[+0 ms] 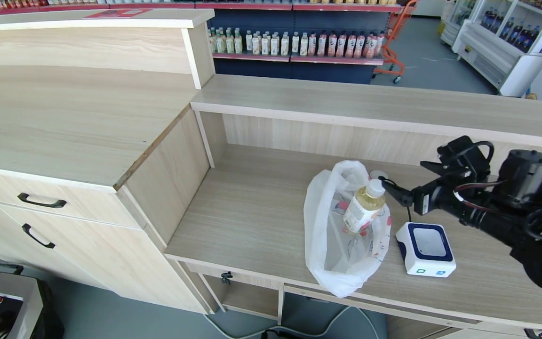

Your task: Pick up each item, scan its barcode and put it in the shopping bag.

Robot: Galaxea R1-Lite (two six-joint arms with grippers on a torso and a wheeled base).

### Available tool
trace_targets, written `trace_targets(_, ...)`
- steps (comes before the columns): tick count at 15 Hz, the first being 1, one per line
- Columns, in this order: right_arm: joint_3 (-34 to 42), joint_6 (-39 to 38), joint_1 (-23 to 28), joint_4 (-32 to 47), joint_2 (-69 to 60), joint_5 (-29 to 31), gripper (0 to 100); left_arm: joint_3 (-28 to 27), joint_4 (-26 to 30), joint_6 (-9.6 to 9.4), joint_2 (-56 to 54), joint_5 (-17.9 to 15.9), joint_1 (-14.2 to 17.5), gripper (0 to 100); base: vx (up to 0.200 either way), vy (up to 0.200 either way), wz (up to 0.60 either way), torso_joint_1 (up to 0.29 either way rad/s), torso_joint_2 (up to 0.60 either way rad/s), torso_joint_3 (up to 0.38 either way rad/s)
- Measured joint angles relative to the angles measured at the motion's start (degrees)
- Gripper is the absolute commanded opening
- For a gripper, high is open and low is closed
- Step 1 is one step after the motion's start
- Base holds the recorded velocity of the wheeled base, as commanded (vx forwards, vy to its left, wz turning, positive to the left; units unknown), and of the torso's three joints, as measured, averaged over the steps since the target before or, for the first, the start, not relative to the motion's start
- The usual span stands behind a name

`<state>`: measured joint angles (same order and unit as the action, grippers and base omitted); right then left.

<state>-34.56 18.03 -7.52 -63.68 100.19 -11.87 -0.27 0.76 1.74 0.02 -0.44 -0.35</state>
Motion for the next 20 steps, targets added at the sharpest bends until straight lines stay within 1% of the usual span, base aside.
trace_targets(1,2.07,2.41,2.68,2.93,-5.71,0.00,100,0.00,-0.02,0.00,0.00,0.00,0.00,100,0.000,0.000,-0.60,-0.002,0.01,0.007)
trace_targets(2,4.19,4.61,6.68,5.35,-10.09,0.02,100,0.00,-0.02,0.00,0.00,-0.02,0.00,100,0.000,0.000,-0.60,-0.002,0.00,0.002)
trace_targets(4,7.25,7.67,16.36,9.69,-16.52,0.09,100,0.00,-0.05,-0.02,0.00,0.00,0.02,100,0.000,0.000,-0.60,-0.005,0.01,0.007)
trace_targets(6,8.55,10.30,26.15,12.45,-19.96,0.55,100,0.00,-0.05,0.00,0.00,0.00,0.02,100,0.000,0.000,-0.60,0.012,0.00,0.002)
trace_targets(7,8.79,13.12,31.85,15.10,-20.96,2.00,100,0.00,-0.05,0.00,0.00,0.00,0.02,100,0.000,0.000,0.00,0.000,0.00,0.000)
trace_targets(8,8.79,16.20,37.12,17.96,-21.42,4.66,100,0.00,-0.05,0.00,0.00,0.00,-0.02,100,0.000,0.000,0.00,0.000,0.00,0.000)
trace_targets(10,8.50,20.50,45.64,21.59,-20.54,12.65,100,0.00,-0.05,0.00,0.00,0.00,0.05,100,0.000,0.000,0.00,0.000,0.00,0.000)
trace_targets(11,8.28,21.49,48.04,21.98,-19.38,14.52,100,0.00,-0.02,0.00,0.00,0.00,0.02,100,0.000,0.000,0.00,0.000,0.00,0.000)
trace_targets(13,7.50,21.74,50.96,18.49,-15.54,14.88,100,0.00,-0.02,0.00,0.00,0.00,0.00,100,0.000,0.000,0.00,0.000,0.00,0.000)
trace_targets(15,5.92,22.26,52.53,14.31,-9.35,15.02,100,0.00,0.00,0.00,0.00,0.00,0.02,100,0.000,0.000,0.00,0.000,0.00,0.000)
trace_targets(18,0.79,27.01,55.70,9.03,1.54,15.07,100,0.00,-0.02,0.00,0.00,0.01,0.02,100,0.000,0.000,0.00,0.000,0.00,0.000)
trace_targets(20,-4.39,27.62,57.05,7.19,7.36,14.77,100,0.00,0.00,0.02,0.00,0.01,-0.02,100,0.000,0.000,0.00,0.000,0.00,0.000)
